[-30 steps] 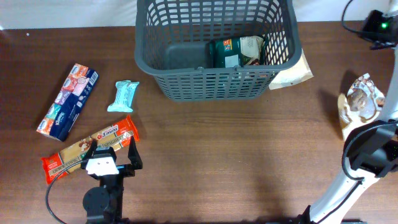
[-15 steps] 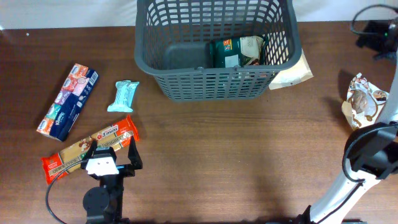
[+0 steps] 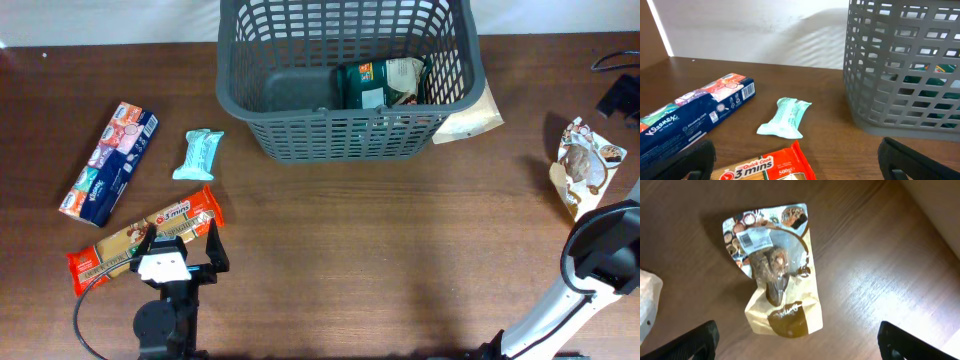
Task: Pack container
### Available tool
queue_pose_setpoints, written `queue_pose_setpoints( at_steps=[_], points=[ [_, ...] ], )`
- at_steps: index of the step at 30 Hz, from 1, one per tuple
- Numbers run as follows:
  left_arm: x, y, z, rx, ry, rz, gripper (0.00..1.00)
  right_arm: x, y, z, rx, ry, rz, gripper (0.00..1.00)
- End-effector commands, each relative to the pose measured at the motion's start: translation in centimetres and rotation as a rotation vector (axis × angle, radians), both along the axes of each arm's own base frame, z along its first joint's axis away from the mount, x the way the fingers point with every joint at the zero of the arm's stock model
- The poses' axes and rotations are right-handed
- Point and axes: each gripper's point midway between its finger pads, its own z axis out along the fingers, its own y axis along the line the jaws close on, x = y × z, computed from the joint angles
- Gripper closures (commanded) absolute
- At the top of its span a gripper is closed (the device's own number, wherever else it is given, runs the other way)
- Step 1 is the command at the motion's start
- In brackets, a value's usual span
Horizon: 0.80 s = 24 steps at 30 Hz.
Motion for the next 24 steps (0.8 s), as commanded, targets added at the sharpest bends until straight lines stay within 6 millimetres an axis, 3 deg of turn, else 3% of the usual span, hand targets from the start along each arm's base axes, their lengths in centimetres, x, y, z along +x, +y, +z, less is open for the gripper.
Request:
queue_pose_setpoints(
  at_steps=[1, 11, 15, 24],
  points=[
    [0.0, -0.2, -0.1, 0.015, -0.003, -0.014, 0.01, -0.3, 0.4, 2.0, -0.016, -0.043, 0.001, 0.01],
    [0.0, -0.2, -0.1, 0.015, -0.003, -0.014, 0.01, 1.2, 1.0, 0.6, 0.030, -0.057, 0.119, 0.01],
    [0.0, -0.2, 0.0, 0.015, -0.003, -0.014, 0.01, 1.3, 1.0, -1.3, 0.040, -0.021, 0.155, 0.01],
    [0.0, -0.2, -0.1, 0.015, -0.003, -0.014, 0.01, 0.8, 1.9, -7.8, 0.116, 0.070, 0.219, 0.01]
  ],
)
